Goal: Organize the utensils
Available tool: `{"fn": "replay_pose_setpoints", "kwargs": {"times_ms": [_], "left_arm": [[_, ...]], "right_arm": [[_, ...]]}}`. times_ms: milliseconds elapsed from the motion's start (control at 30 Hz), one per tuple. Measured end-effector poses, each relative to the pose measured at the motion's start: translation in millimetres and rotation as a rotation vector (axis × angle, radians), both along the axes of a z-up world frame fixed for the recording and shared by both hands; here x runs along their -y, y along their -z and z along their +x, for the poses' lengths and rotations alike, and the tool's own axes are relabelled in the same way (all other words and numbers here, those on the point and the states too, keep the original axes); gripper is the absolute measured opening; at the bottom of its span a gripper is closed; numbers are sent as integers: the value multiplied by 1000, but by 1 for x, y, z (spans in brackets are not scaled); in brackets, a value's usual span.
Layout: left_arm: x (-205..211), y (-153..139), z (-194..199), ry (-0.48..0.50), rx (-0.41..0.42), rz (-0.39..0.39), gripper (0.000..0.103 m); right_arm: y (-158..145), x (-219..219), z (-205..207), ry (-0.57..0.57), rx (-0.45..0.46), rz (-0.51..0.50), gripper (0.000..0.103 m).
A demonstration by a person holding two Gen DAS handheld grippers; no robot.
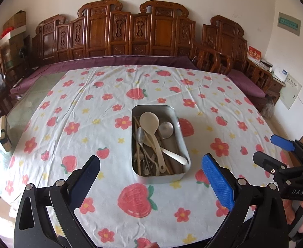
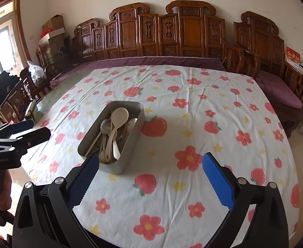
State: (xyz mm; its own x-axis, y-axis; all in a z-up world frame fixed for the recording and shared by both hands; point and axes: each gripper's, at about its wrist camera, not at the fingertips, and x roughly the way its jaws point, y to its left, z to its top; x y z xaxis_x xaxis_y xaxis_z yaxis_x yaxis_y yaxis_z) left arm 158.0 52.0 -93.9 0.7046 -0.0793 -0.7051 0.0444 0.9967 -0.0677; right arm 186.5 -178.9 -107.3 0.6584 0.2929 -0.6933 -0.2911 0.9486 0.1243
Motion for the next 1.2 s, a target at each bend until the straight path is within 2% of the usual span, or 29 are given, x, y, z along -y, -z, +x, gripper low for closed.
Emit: {"fn": "replay_pose_setpoints", "kwargs": {"times_ms": [200, 367, 633, 867, 1033, 1200], "left_arm": [[16, -5, -24, 5, 33, 5, 95], [28, -18, -43, 26, 76, 0, 95], [47, -68, -68, 27, 166, 50, 95], [46, -106, -89, 22, 250, 21, 95], [47, -124, -102, 15, 301, 22, 95], [48, -129, -106, 2, 325, 36, 95]], "right_arm": [[-7, 13, -30, 28, 32, 10, 100], [-29, 23, -52, 53, 84, 26, 100], [-83, 37, -77, 86, 214, 65, 100], [-122, 44, -101, 106, 322, 78, 100], [-135, 49, -110, 115, 353, 92, 100], [-140, 50, -114, 104, 357, 110, 100]]}}
